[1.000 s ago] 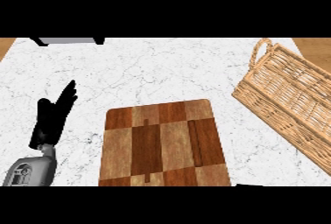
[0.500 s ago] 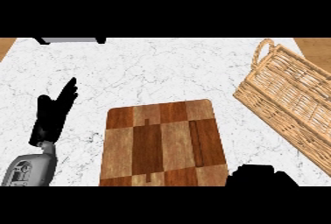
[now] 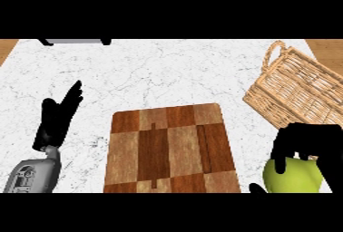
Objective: Pick the pear from the cutting board and place it in the basket
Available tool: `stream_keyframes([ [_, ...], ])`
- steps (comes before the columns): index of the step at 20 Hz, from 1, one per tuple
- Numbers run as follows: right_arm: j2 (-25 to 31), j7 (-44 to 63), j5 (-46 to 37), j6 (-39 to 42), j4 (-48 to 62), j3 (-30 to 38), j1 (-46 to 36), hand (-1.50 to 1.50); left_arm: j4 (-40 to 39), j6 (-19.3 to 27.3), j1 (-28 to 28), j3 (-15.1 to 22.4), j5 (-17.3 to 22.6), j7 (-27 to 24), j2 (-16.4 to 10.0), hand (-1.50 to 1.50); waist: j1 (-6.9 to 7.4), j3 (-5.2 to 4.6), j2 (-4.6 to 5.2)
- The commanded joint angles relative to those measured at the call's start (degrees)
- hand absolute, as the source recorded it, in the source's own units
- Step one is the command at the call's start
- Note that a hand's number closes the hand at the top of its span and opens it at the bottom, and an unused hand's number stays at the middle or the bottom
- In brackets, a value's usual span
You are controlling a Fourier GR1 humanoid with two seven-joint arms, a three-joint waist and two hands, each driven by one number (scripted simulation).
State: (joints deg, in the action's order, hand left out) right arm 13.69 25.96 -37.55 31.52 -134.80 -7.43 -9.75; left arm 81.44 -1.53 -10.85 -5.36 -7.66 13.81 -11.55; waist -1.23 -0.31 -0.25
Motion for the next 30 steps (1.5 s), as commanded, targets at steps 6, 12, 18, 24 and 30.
stream_keyframes([
  [6,16.7,4.4,17.9,18.4,9.7,28.0,-20.9,1.5,-0.8,-0.7,-0.6,-0.4,0.5,0.0,-0.3,0.0,0.57,0.22,-0.04],
  [12,28.7,-7.9,18.6,18.5,29.7,34.9,-28.0,1.5,-4.3,-0.7,-2.1,-0.9,0.1,-3.1,-0.2,0.0,1.34,0.29,0.43],
  [18,31.7,-27.0,12.2,12.7,40.6,32.1,-21.9,1.5,-1.7,0.3,-2.0,1.0,-1.1,-0.3,1.6,0.0,1.55,0.34,0.45],
  [24,32.6,-35.7,7.7,7.7,47.1,29.0,-19.7,1.5,-0.7,-0.7,-0.6,0.0,0.2,-0.1,1.5,0.0,1.49,0.32,0.3],
  [30,30.2,-36.5,5.7,6.8,57.4,24.8,-22.8,1.5,-2.2,-1.3,-1.4,0.0,-0.3,-1.8,1.0,0.0,1.76,0.29,0.36],
])
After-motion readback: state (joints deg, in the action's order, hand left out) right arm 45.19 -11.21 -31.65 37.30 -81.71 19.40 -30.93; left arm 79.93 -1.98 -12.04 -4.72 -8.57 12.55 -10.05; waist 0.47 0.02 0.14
